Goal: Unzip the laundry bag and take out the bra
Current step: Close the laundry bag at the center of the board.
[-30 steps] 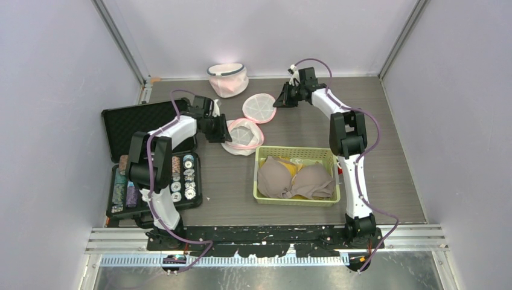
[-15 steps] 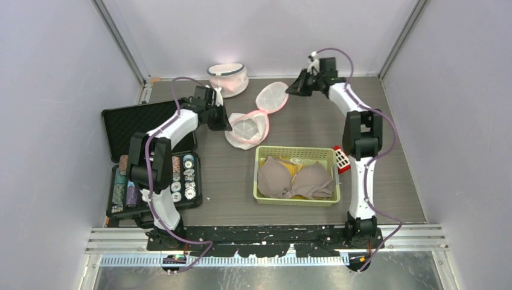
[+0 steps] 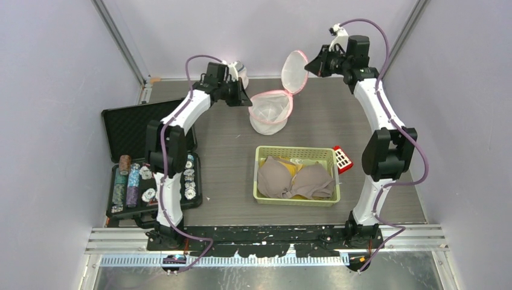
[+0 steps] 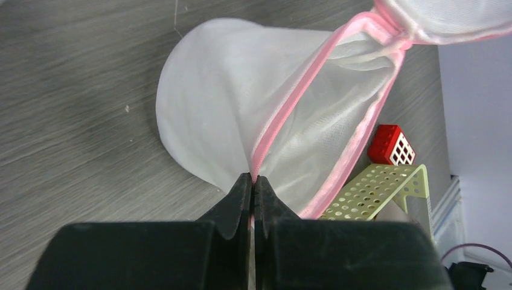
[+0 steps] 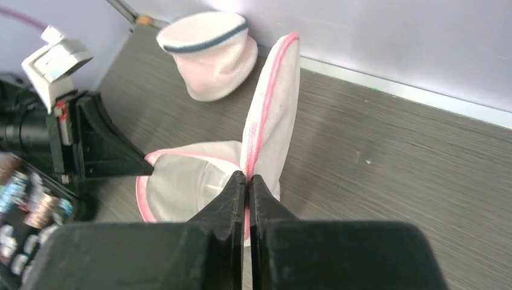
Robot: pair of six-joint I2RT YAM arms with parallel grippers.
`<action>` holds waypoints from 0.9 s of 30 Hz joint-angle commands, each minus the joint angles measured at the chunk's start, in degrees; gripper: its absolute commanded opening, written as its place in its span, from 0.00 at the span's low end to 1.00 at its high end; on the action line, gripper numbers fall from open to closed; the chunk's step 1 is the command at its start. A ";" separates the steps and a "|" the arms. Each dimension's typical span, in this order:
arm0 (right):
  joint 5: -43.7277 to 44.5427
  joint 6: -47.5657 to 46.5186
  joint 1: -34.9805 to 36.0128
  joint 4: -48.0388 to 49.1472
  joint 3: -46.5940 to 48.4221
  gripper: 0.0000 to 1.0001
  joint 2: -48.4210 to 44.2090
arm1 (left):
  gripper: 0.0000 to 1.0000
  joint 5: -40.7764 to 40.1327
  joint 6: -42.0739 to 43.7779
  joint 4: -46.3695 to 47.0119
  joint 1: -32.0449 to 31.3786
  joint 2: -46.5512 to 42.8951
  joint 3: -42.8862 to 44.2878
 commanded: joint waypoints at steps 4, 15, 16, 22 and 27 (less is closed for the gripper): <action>9.14 -21.41 2.99 0.77 -10.76 0.01 -9.46 | 0.00 7.49 -0.93 -2.64 -0.33 6.11 4.53; 21.72 -36.43 13.72 14.43 -24.40 0.00 -14.88 | 0.00 7.58 1.47 -5.37 -0.18 11.38 10.45; 22.91 -37.68 14.68 16.63 -25.27 0.00 -15.10 | 0.00 7.45 1.47 -5.41 -0.12 11.48 10.60; 22.23 -47.12 19.05 20.77 -30.19 0.01 -15.90 | 0.00 7.61 1.41 -5.55 0.79 13.16 11.75; 19.07 -52.21 22.98 18.64 -32.42 0.01 -15.65 | 0.00 8.89 -0.50 -4.70 1.91 15.22 12.59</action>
